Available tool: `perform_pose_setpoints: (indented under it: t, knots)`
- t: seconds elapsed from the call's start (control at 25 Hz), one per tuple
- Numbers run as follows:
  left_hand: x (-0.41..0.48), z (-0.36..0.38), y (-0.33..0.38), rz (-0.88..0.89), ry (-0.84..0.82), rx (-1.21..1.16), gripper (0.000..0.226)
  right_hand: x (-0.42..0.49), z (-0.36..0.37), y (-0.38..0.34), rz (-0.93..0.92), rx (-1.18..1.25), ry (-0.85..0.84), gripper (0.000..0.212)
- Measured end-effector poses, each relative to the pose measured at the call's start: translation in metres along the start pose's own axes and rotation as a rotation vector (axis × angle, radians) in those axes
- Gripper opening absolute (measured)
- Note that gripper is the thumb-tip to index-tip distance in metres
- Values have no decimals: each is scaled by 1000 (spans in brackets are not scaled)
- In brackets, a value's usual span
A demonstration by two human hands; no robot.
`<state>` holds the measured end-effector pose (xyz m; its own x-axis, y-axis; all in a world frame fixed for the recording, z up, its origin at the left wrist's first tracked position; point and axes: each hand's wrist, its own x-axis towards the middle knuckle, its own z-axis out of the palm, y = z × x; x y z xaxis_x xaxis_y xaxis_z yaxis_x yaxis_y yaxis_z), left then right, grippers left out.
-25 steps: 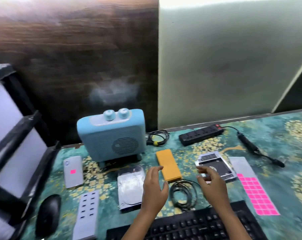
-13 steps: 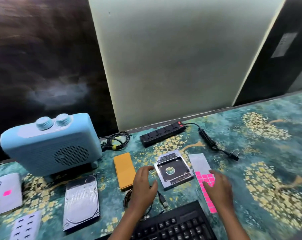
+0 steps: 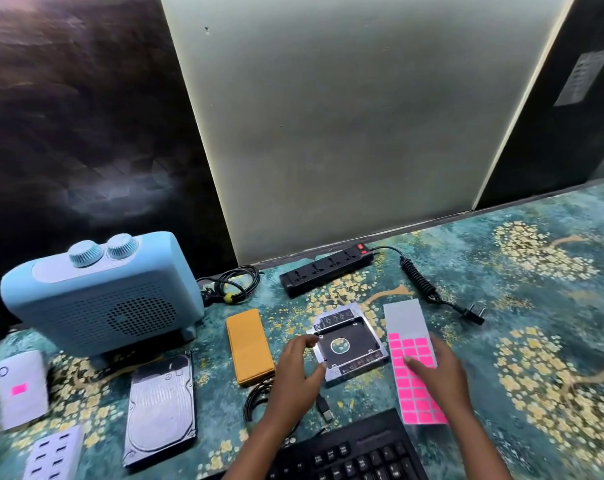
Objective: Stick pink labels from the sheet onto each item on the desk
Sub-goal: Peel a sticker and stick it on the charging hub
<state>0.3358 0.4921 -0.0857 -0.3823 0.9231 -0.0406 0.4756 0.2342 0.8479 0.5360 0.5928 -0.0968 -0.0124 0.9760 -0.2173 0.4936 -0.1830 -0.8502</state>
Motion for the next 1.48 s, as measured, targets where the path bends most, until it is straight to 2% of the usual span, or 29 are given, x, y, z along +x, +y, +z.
perform_pose_setpoints:
  t: [0.16, 0.28, 0.36, 0.44, 0.52, 0.6, 0.68, 0.92, 1.28, 1.36, 1.48]
  knots:
    - [4, 0, 26, -213, -87, -428, 21, -28, 2, -41, -154, 258, -236, 61]
    - [6, -4, 47, -314, -91, -686, 7, -44, 8, -52, -218, 264, -401, 61]
    - [3, -9, 52, -363, -18, -762, 18, -53, 14, -52, -262, 186, -428, 63]
    - [0, -13, 52, -425, 40, -776, 26, -57, 20, -51, -405, 43, -245, 64]
    - [-4, -17, 51, -481, 39, -756, 27, -60, 28, -51, -684, -82, 8, 53]
    - [-9, -18, 51, -548, -8, -750, 21, -63, 37, -55, -907, -174, 85, 37]
    - [-11, -20, 49, -587, -66, -734, 16, -66, 46, -57, -992, -212, 64, 29]
    - [-5, -36, 38, -617, -106, -671, 10, -63, 51, -56, -903, -146, -107, 30]
    - [-5, -42, 43, -698, -197, -814, 19, -71, 51, -60, -985, -51, 10, 24]
    - [-4, -42, 42, -696, -179, -810, 18, -75, 53, -63, -910, 66, 0, 15]
    - [-2, -41, 39, -668, -139, -771, 11, -75, 50, -66, -631, 312, 12, 19]
